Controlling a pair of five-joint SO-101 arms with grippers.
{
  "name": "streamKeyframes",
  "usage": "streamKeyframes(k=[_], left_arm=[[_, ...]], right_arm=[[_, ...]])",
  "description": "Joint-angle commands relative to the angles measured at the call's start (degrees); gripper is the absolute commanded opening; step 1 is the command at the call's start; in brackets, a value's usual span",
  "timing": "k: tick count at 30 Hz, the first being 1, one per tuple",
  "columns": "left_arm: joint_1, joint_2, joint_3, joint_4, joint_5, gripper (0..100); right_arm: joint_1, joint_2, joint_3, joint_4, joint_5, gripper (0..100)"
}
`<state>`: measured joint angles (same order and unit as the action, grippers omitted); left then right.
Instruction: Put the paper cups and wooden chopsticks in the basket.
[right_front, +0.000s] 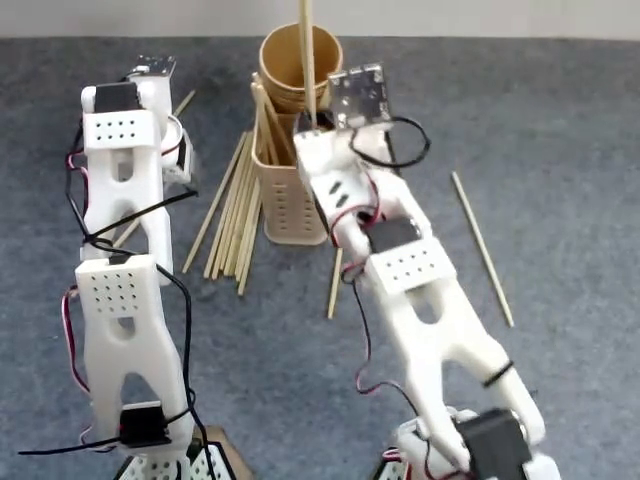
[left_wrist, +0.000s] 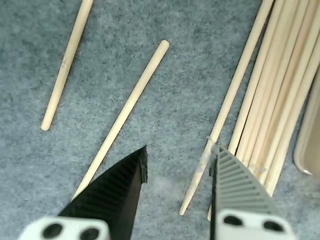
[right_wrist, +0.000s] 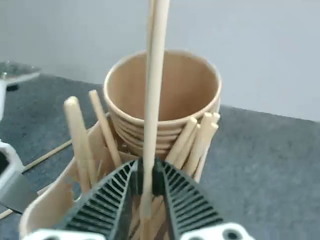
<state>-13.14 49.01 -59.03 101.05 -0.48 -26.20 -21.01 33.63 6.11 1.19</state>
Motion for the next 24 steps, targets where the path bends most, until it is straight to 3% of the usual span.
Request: streamKeyframes(k=[1, 5, 11, 15, 19, 24], left_arm=[[-0.57, -0.4, -2.33, 0.62, 0.53, 22], [-0.4, -0.4, -2.24, 0.62, 0.53, 22], [-0.31, -0.4, -2.15, 0.62, 0.44, 22], [-0.57, -0.31, -2.15, 0.62, 0.44, 22], [-0.31, -0.31, -2.15, 0.62, 0.44, 22], [0.13, -0.31, -2.15, 0.62, 0.44, 22]], right_arm=[[-1.01, -8.48, 2.15, -0.04, 4.84, 9.8], [-1.01, -13.41, 2.24, 9.01, 5.71, 21.7], [-0.4, -19.47, -6.81, 21.41, 10.11, 22.5], [11.12, -19.74, -18.95, 34.86, 10.64, 22.4], [25.01, -10.95, -25.63, 43.65, 13.19, 22.4], [28.97, 13.14, -24.04, 43.56, 24.7, 22.4]])
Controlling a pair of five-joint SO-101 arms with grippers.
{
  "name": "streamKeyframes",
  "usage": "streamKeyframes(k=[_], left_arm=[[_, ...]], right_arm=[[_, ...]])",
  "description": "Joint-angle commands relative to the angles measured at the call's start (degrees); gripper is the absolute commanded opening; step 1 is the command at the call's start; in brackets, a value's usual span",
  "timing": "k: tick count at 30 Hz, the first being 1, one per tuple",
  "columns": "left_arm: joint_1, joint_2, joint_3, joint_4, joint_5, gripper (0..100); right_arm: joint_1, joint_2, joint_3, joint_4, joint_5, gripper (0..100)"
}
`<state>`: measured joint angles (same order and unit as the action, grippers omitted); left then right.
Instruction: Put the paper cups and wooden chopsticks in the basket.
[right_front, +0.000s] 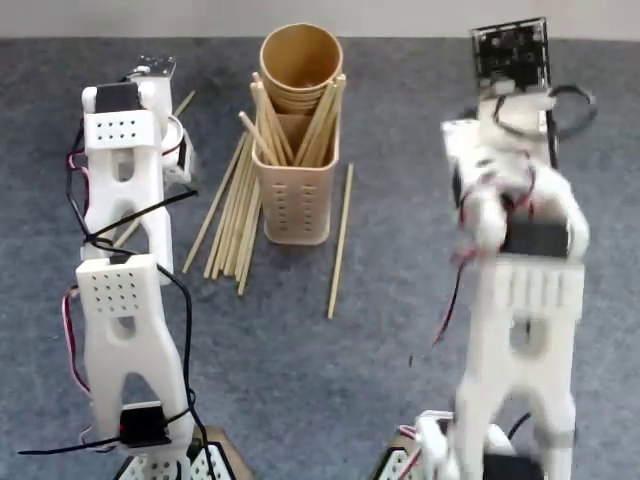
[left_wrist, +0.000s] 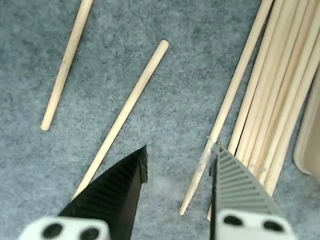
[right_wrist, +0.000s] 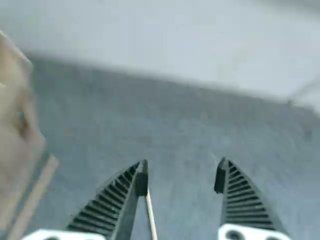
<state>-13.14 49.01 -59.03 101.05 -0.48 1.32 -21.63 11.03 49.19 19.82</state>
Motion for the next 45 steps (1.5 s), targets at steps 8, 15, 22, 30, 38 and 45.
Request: streamKeyframes(k=[8, 15, 22, 30, 38, 45], left_arm=[[0.04, -0.31, -2.07, 0.62, 0.44, 21], [0.04, -0.31, -2.07, 0.62, 0.44, 21], [0.04, -0.31, -2.07, 0.62, 0.44, 21], [0.04, -0.31, -2.07, 0.62, 0.44, 21], [0.04, -0.31, -2.07, 0.62, 0.44, 21], [-0.04, -0.31, -2.07, 0.62, 0.44, 21]], right_arm=[[4.0, 46.55, -13.14, 0.84, 11.69, 22.4], [7.69, 55.52, -18.77, 0.84, 12.04, 22.2], [7.43, 56.75, -18.77, 2.59, 16.44, 2.2], [4.09, 46.55, -38.29, 28.53, 18.81, 0.5], [-7.43, 21.23, -61.93, 35.03, -15.82, 0.5], [-22.02, 12.26, -58.33, 18.86, -23.65, 0.5]])
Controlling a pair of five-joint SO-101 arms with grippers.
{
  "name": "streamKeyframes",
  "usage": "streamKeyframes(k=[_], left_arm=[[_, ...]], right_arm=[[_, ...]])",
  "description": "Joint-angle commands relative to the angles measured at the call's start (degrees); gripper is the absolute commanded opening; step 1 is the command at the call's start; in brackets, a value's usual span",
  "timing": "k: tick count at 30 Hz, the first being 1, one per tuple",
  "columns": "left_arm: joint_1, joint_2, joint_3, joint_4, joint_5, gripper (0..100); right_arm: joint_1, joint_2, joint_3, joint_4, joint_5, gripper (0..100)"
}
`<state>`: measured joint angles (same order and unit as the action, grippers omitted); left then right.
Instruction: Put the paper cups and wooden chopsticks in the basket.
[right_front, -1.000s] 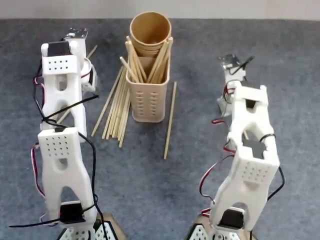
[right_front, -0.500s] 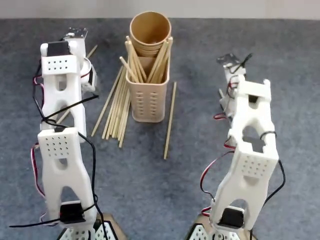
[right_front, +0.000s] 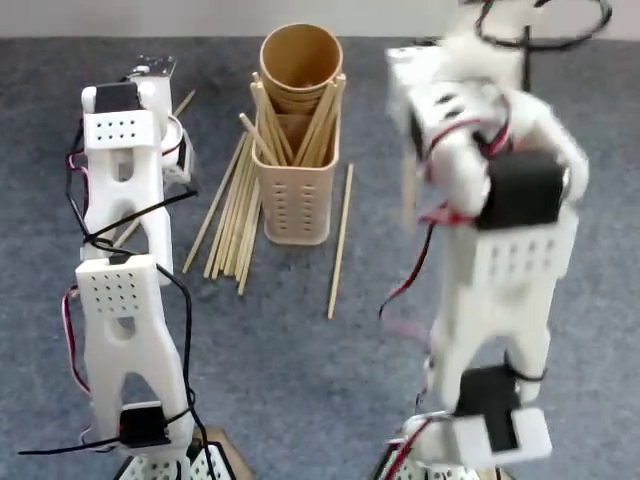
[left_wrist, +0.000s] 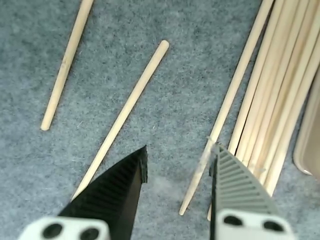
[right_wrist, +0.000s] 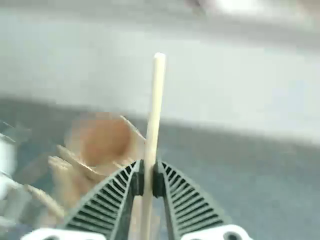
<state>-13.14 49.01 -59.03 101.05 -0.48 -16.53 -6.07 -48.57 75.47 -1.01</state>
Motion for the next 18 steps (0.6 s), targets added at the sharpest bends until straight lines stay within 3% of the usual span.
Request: streamKeyframes(k=[1, 8, 14, 18], left_arm=[[-0.04, -0.31, -2.07, 0.62, 0.44, 21], [-0.04, -0.31, -2.07, 0.62, 0.44, 21], [-0.04, -0.31, -2.07, 0.62, 0.44, 21], [0.22, -0.31, -2.07, 0.62, 0.44, 21]], right_arm=[[-5.23, -3.74, 3.03, -10.68, -2.99, 0.5], [-10.68, -11.56, 28.62, -36.79, 0.7, 0.5], [-16.31, -24.04, 75.03, -81.89, 13.1, 0.5], [-16.84, -24.31, 85.85, -94.2, 15.3, 0.5]])
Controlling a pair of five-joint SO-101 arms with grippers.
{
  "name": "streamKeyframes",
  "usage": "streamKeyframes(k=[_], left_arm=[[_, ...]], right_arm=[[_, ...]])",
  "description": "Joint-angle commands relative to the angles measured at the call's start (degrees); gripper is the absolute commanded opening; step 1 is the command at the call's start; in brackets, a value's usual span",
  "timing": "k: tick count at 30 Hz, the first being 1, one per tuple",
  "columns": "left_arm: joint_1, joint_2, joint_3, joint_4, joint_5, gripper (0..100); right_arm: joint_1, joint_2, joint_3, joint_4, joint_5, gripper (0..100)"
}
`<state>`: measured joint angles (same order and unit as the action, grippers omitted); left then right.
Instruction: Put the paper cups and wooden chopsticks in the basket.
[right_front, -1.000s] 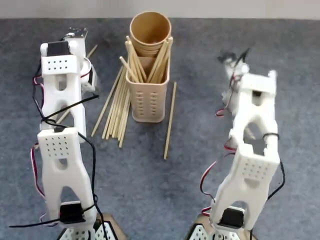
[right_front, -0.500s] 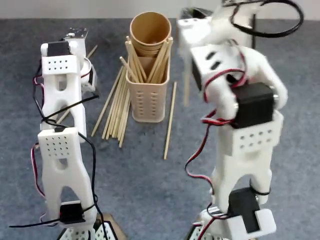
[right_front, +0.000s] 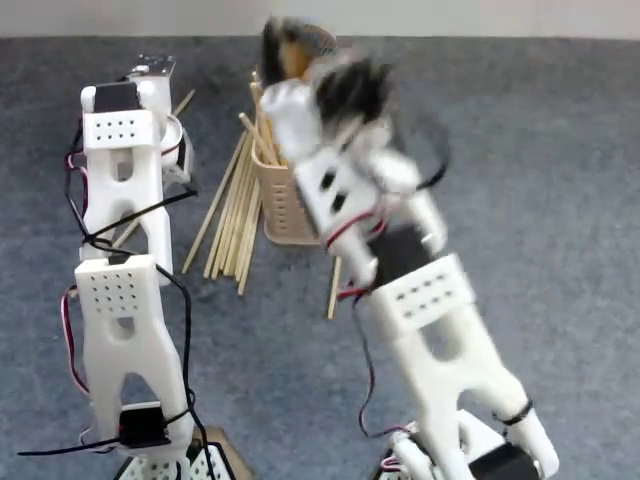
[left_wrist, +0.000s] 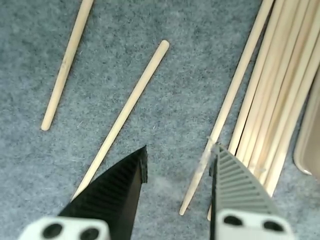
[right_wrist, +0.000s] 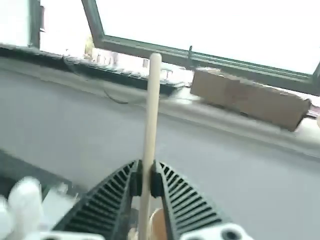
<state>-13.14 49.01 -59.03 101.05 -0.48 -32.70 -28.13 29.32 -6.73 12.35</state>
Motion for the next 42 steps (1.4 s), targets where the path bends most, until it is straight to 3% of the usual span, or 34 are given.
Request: streamKeyframes(k=[1, 9, 13, 19, 24, 28, 32, 37, 42], left_arm=[[0.31, -0.31, -2.07, 0.62, 0.44, 21], [0.31, -0.31, -2.07, 0.62, 0.44, 21], [0.04, -0.31, -2.15, 0.62, 0.35, 22], [0.04, -0.84, -3.21, 0.53, 0.09, 21], [-0.75, -0.4, -9.19, 0.62, -2.64, 21], [-0.92, -0.48, -9.36, 0.88, -5.01, 21], [-0.92, -0.66, -7.96, 0.97, -5.19, 21], [-3.65, -0.13, -6.81, 0.88, -10.29, 21], [-8.22, 3.03, -5.23, 0.7, -19.43, 21]], right_arm=[[0.04, -1.45, 7.34, -11.91, 1.85, 0.5], [2.77, 1.1, 2.24, -11.91, 1.85, 0.5], [2.77, 1.71, 7.69, -9.98, 2.2, 1.2], [5.32, 1.36, 14.81, -9.45, 2.11, 15.1], [9.89, 1.19, 14.9, -7.69, 2.11, 15.5], [11.47, -3.38, 12.88, 8.92, 1.76, 15.5], [11.74, -13.05, 7.34, 34.51, 1.85, 15.5], [11.74, -28.18, 5.14, 64.66, 2.2, 15.5], [12.26, -47.16, 22.9, 67.91, 3.87, 14.9]])
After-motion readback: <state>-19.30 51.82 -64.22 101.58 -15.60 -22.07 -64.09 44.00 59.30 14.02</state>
